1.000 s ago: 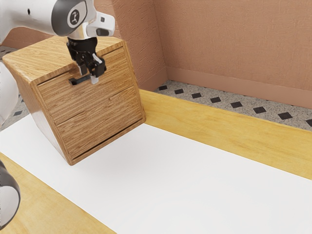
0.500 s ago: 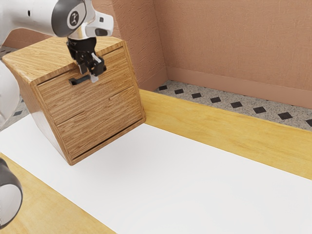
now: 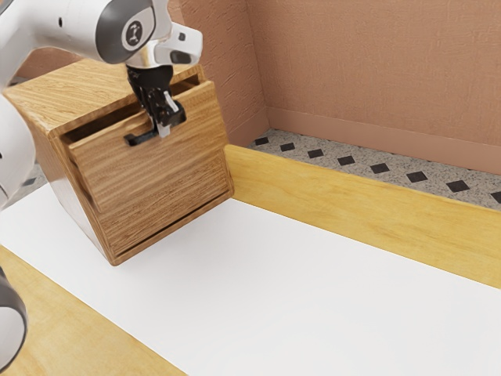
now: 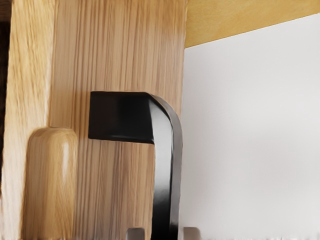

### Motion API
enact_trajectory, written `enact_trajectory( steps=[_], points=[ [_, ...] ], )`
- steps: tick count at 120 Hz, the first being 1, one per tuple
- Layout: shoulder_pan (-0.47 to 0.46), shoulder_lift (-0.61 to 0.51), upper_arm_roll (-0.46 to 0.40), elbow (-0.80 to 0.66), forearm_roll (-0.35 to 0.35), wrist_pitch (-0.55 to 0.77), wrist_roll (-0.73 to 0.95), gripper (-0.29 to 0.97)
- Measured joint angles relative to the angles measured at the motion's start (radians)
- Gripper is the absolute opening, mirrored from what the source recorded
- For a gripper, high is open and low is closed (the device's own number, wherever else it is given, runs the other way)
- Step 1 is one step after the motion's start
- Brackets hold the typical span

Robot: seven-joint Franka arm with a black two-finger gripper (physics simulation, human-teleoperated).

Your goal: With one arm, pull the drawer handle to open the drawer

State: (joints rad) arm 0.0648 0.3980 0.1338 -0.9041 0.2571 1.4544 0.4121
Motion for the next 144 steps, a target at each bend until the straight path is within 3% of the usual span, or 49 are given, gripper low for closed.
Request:
enact_trajectory(
  steps=[74,144],
  points=[
    [-0.115,-0.145,-0.003,-0.193,-0.066,-0.017,0.003,-0.09],
    [-0.194,-0.186,0.000,-0.254,-0.122,-0.042,-0.015,-0.11]
  ],
)
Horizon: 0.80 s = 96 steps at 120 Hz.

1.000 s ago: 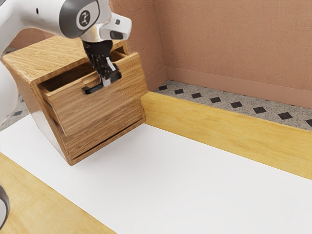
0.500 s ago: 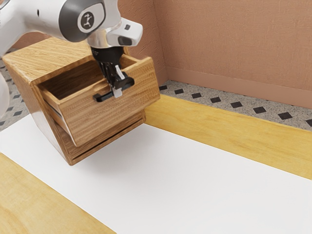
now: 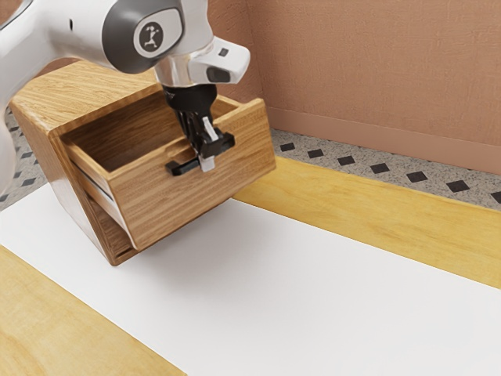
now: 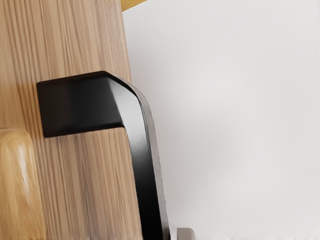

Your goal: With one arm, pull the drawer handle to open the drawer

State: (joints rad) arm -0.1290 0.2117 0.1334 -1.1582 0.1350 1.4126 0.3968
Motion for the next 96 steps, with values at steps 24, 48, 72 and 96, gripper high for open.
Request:
enact_trajectory(
  steps=[24,48,72,96],
  points=[
    [-0.001,-0.007,0.001,-0.003,-0.002,-0.002,-0.006,-0.06],
    [-0.017,-0.007,0.003,-0.002,0.035,0.006,-0.024,-0.02],
    [-0.025,-0.005,0.000,-0.003,0.077,0.014,-0.048,-0.01],
    [-0.045,-0.002,-0.001,-0.003,0.133,0.017,-0.090,0.00]
  ],
)
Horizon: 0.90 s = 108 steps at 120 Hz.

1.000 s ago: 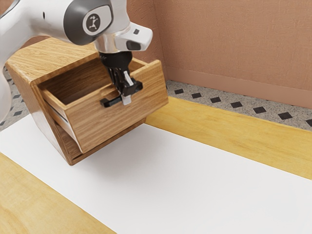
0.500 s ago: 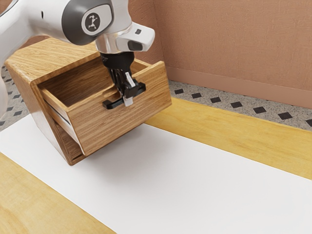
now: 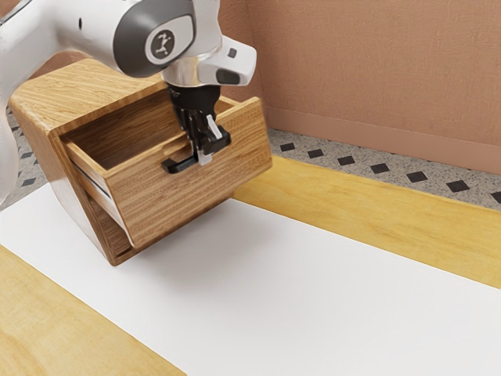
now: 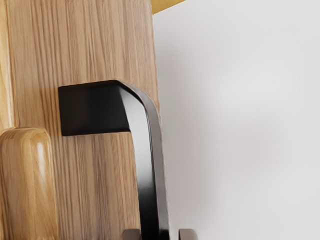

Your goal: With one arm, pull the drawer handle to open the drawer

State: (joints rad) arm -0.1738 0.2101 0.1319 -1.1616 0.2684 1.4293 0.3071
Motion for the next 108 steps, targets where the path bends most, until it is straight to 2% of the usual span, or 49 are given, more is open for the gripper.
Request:
enact_trajectory(
  steps=[18,50,66,73,83,96,108],
  points=[
    [-0.010,0.004,0.000,0.000,0.029,0.000,-0.033,0.01],
    [-0.015,-0.005,-0.001,0.009,0.037,-0.005,-0.075,0.21],
    [-0.017,-0.073,-0.026,0.092,0.022,-0.045,-0.088,0.26],
    [-0.007,-0.117,-0.026,0.117,-0.021,-0.069,-0.088,0.29],
    [0.056,-0.144,-0.021,0.127,-0.126,-0.106,-0.088,0.42],
    [0.133,-0.147,-0.003,0.121,-0.213,-0.115,-0.084,0.53],
    [0.172,-0.147,0.013,0.120,-0.325,-0.111,-0.065,0.59]
  ],
)
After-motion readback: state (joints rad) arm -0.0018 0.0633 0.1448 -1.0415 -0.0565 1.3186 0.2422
